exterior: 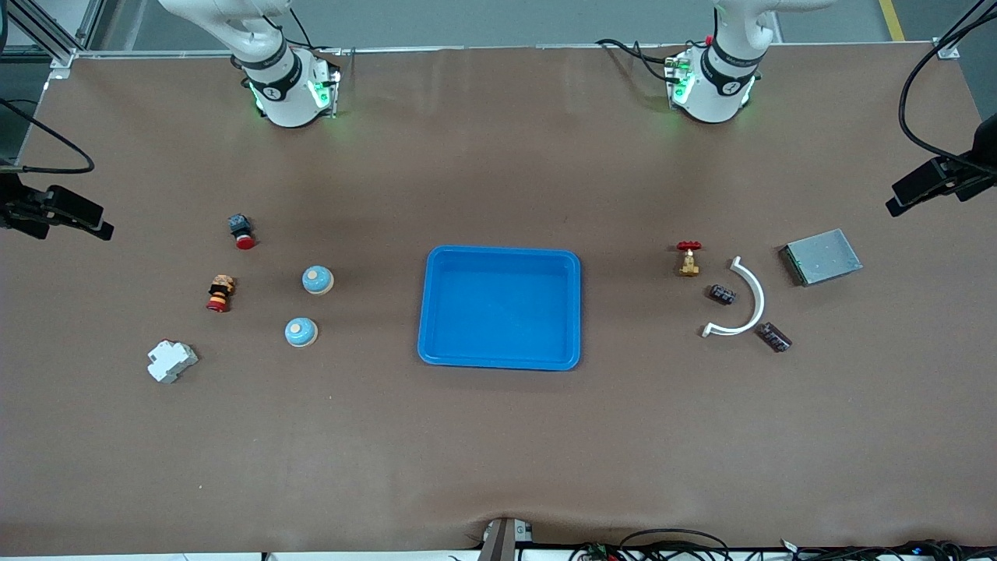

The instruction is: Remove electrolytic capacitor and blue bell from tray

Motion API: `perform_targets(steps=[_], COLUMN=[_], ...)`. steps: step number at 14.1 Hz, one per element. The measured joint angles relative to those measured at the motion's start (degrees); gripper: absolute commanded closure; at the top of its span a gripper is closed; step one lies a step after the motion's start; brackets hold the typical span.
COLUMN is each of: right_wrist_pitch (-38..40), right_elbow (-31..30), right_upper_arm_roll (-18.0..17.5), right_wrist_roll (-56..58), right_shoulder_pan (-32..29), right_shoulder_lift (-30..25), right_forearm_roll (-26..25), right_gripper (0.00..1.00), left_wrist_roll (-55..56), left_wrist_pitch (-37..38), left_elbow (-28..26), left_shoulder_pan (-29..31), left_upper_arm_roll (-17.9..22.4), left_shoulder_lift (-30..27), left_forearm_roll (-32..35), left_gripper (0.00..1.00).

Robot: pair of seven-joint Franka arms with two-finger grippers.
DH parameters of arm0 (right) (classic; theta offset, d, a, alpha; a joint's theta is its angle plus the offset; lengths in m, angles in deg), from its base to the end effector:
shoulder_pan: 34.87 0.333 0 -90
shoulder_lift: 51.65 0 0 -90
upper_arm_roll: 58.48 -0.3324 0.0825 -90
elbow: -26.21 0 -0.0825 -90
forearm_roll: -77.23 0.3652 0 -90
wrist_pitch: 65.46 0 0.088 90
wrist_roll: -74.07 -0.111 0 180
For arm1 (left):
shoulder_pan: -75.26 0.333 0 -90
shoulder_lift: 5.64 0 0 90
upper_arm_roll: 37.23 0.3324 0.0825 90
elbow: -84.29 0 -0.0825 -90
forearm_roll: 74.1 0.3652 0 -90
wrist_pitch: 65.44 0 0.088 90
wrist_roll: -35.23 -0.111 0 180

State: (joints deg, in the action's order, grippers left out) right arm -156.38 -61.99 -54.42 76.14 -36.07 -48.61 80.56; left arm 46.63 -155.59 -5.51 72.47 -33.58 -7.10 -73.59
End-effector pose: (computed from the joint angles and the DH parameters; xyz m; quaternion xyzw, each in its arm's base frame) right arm 0.5526 -0.0433 0.6239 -0.9992 0.0283 0.0010 0.0273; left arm 0.5281 0.0094 0.6522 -0.9941 -0.1068 -0.0160 0.0022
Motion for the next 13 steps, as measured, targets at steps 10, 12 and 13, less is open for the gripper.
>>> perform_targets(steps=[10, 12, 13], right_wrist_pitch=[3.72, 4.19, 4.42], right_elbow=[-0.05, -0.05, -0.05], right_upper_arm_roll=[-1.68, -2.15, -2.19], right_wrist_roll=[-0.07, -0.17, -0.17], right_shoulder_pan=[-0.42, -0.42, -0.42], right_shoulder_lift=[-0.98, -1.48, -1.65], right_forearm_roll=[-2.57, -2.86, -2.94], right_gripper=[0.00, 0.00, 0.00], left_wrist_roll=[0.00, 0.00, 0.00], left_wrist_pitch=[0.27, 0.26, 0.22], left_elbow=[-0.53, -0.69, -0.82], left_shoulder_pan=[-0.40, -0.41, -0.42], left_upper_arm_roll=[-1.07, -1.79, -2.42], left_shoulder_lift=[0.10, 0.08, 0.05], left_forearm_roll=[0.00, 0.00, 0.00], left_gripper=[0.00, 0.00, 0.00])
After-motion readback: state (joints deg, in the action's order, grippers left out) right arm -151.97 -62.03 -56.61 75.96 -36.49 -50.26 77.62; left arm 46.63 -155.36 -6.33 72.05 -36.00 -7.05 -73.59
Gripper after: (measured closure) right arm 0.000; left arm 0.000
